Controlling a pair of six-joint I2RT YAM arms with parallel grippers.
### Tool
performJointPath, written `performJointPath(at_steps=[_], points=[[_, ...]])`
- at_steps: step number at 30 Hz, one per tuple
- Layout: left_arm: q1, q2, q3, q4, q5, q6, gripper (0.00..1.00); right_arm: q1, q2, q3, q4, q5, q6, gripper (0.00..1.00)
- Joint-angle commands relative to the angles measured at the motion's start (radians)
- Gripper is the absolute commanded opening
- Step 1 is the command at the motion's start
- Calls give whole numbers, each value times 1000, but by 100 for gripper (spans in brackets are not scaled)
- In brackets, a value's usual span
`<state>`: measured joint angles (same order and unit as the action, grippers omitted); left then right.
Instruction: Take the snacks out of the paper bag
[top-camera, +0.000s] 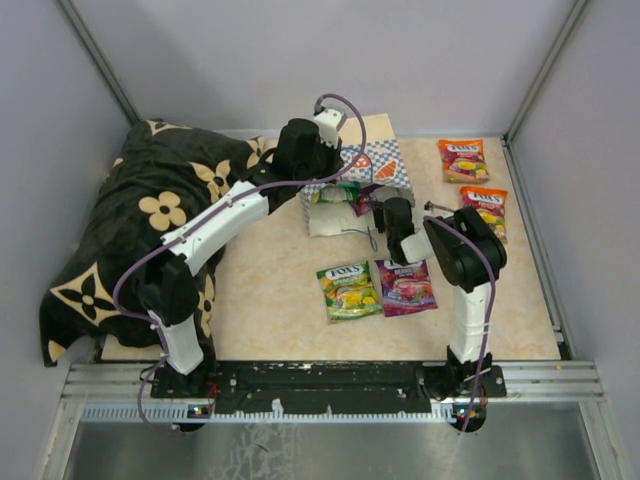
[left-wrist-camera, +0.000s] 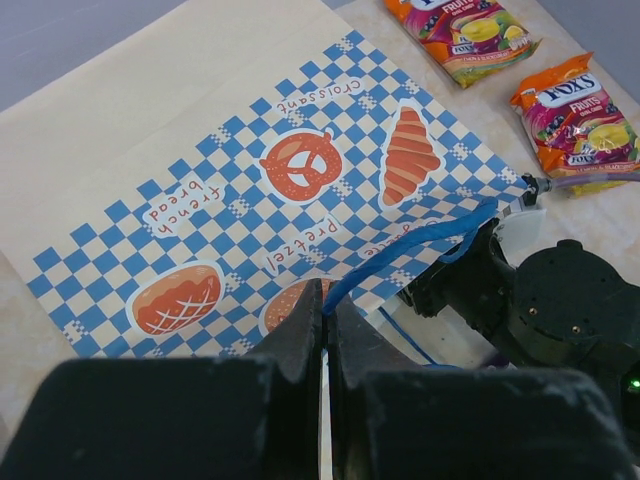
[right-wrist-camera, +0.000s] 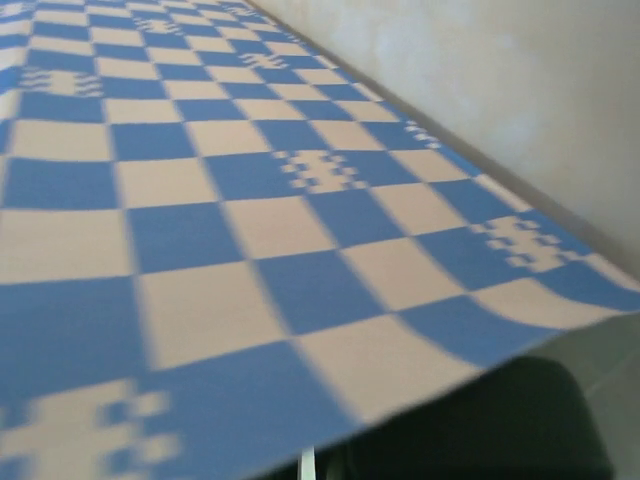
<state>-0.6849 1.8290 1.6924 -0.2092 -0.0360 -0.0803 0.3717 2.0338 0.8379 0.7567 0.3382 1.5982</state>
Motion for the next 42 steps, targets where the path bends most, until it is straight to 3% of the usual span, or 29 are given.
performJointPath(at_steps=[1, 5, 11, 14, 18, 20, 22, 27, 33, 35, 38, 40, 42], points=[[-3, 10, 60, -8, -15, 27, 0, 23, -98, 55, -68, 5, -139, 0], [-4, 32, 74, 9, -79, 50, 0, 25, -239, 31, -199, -217, -253, 0], [-2, 57, 110, 21, -175, 92, 0, 4, -541, 41, -677, -498, -587, 0], [-2, 72, 126, 19, -188, 99, 0, 0, -710, 56, -921, -547, -777, 0], [-2, 81, 130, 22, -208, 104, 0, -2, -848, 195, -1368, -439, -1005, 0], [-2, 79, 130, 22, -223, 113, 0, -2, -853, 341, -1742, -314, -1138, 0], [-2, 71, 119, 27, -225, 110, 0, 0, -828, 404, -1892, -251, -1188, 0], [-2, 33, 47, 53, -218, 94, 0, 39, -740, 517, -2126, 112, -1139, 0], [-2, 13, 24, 30, -236, 107, 0, 237, -540, 597, -2242, 269, -1050, 0], [-2, 1, 7, 38, -249, 112, 0, 287, -476, 580, -2205, 269, -1054, 1], [-1, -6, 11, 30, -254, 120, 0, 316, -434, 537, -2057, 180, -1114, 10], [2, -4, 23, 10, -263, 128, 0, 315, -435, 524, -1960, 92, -1157, 21], [7, -3, 35, -4, -269, 134, 0, 316, -457, 543, -1885, 15, -1186, 52]])
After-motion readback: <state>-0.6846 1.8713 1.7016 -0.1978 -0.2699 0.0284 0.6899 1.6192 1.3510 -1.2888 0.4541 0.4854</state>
